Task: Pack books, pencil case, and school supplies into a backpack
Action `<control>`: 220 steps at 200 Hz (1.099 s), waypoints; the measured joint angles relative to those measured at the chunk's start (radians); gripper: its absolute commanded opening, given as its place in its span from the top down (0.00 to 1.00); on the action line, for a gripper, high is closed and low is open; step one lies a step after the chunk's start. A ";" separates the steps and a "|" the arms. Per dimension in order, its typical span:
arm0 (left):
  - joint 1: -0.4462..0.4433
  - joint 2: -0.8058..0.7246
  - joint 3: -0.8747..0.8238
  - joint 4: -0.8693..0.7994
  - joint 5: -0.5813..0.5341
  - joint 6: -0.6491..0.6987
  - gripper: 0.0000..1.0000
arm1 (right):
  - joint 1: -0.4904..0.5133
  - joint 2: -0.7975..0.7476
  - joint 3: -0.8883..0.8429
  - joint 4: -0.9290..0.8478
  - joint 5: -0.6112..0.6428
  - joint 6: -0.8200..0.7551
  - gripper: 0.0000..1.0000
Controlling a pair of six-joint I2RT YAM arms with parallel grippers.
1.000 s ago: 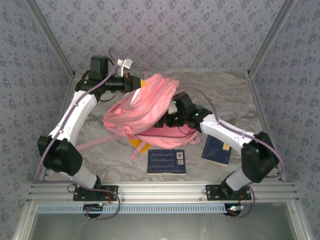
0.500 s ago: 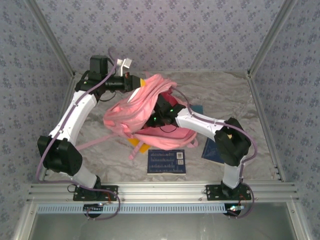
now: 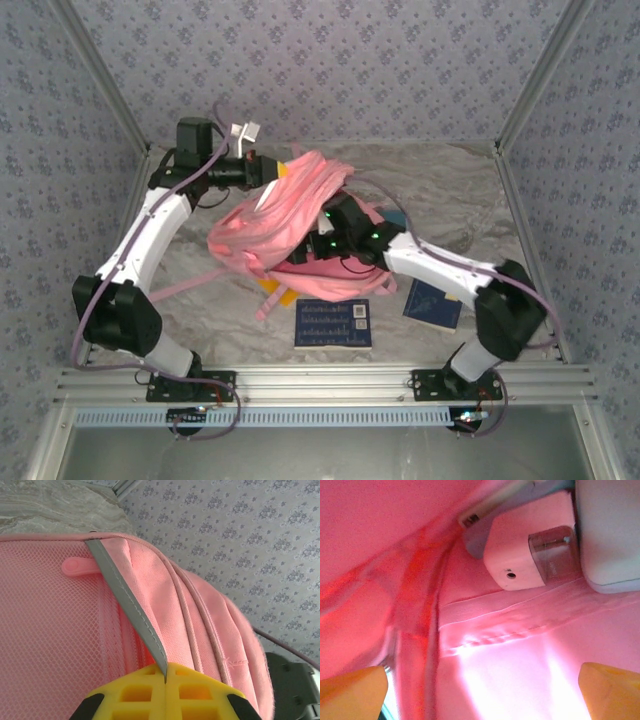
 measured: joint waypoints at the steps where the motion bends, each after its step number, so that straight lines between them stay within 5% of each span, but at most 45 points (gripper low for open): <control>1: 0.000 -0.001 -0.001 0.000 0.000 0.000 1.00 | 0.000 -0.005 -0.004 0.002 0.000 0.000 0.01; 50: 0.029 -0.048 -0.064 0.053 -0.032 -0.039 1.00 | -0.065 -0.298 -0.187 0.055 0.043 -0.067 0.03; 117: 0.112 -0.087 -0.131 0.185 -0.117 -0.177 1.00 | -0.320 -0.499 -0.306 0.018 0.088 -0.039 0.06; 149: 0.145 -0.102 -0.160 0.201 -0.185 -0.198 1.00 | -0.447 -0.384 -0.234 -0.120 0.115 -0.039 0.00; 220: 0.146 -0.135 -0.230 0.199 -0.264 -0.189 1.00 | -0.478 0.039 0.092 -0.399 0.308 -0.081 0.00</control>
